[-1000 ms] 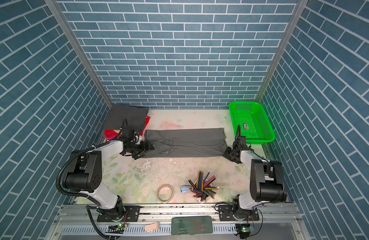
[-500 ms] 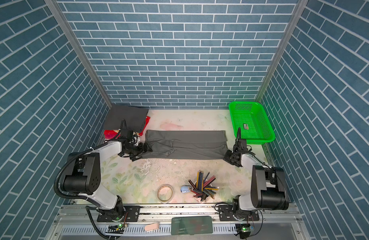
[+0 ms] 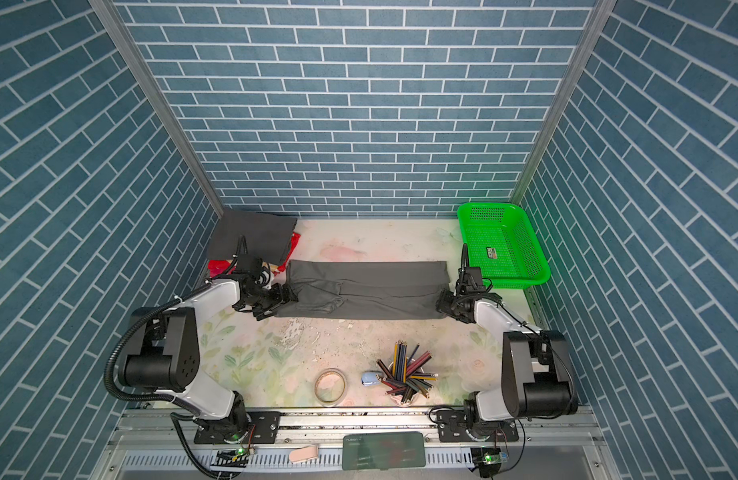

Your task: Fold and stack the t-shirts

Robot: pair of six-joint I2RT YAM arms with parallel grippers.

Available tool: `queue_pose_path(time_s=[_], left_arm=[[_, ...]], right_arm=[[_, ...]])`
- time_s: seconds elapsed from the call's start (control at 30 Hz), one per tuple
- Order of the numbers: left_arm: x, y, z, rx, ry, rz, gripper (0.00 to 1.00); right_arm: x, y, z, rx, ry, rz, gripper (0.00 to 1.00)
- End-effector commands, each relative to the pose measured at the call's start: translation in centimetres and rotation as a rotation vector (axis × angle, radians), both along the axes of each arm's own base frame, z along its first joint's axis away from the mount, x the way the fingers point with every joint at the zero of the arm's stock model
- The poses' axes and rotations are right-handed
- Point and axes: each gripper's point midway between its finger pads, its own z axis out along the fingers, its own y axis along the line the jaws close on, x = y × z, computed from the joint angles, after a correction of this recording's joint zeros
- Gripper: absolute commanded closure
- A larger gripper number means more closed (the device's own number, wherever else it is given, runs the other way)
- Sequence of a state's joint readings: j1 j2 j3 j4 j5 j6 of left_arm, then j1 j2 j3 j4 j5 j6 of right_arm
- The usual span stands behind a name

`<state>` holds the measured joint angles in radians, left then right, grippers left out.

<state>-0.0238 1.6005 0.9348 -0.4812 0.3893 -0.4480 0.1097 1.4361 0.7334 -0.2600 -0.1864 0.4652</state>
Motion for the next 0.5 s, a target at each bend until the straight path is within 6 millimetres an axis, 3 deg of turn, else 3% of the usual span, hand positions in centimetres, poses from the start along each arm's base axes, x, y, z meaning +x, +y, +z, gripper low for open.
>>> queue_pose_path(time_s=[0.0, 0.1, 0.47], left_arm=[[0.8, 0.8, 2.3, 0.049, -0.060, 0.011, 0.13], [0.7, 0.4, 3.0, 0.079, -0.081, 0.000, 0.13], [-0.7, -6.5, 1.9, -0.007, -0.053, -0.096, 0.13]], right_arm=[[0.6, 0.2, 1.5, -0.026, -0.022, 0.010, 0.25], [1.1, 1.1, 2.7, -0.028, -0.058, 0.044, 0.14], [3.1, 5.2, 4.5, -0.016, -0.121, 0.163, 0.08]])
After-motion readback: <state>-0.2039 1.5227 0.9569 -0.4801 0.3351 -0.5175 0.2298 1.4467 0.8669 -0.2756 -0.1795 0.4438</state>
